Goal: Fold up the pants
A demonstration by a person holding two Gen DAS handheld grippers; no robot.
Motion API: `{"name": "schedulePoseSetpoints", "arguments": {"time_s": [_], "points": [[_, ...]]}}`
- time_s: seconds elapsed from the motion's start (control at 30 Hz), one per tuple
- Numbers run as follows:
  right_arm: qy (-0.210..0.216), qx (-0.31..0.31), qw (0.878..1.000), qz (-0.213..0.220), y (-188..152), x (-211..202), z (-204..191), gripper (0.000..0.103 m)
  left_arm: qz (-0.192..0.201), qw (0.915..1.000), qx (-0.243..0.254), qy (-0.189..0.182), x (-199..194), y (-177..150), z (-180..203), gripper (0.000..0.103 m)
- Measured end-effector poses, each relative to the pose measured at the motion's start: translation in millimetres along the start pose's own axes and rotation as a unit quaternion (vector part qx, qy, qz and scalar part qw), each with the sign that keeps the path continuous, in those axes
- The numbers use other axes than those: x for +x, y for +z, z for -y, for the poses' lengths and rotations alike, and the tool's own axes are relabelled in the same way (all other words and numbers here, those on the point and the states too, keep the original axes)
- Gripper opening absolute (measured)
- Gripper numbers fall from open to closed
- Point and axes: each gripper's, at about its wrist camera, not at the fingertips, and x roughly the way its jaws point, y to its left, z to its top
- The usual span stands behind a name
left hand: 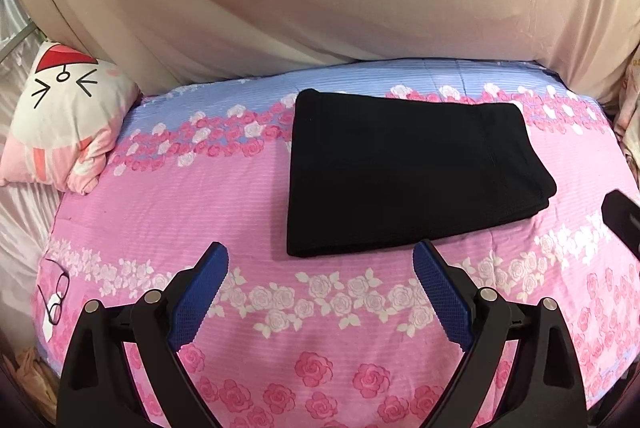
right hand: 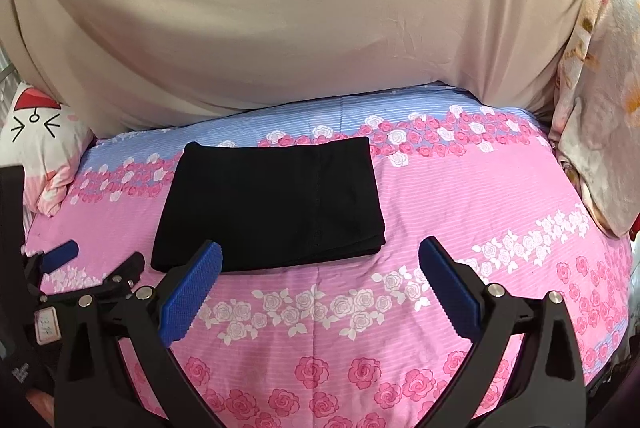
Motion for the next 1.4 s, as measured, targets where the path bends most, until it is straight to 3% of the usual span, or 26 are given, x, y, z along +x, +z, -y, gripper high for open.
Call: {"name": "schedulePoseSetpoints", "arguments": {"time_s": [1.4], "points": [[0.0,0.002,1.0,-0.003,-0.9,1.1,-1.4,0.097,-0.001,0.9999,0.003,-0.017,-3.4,9.1,4.6,0.092]]}}
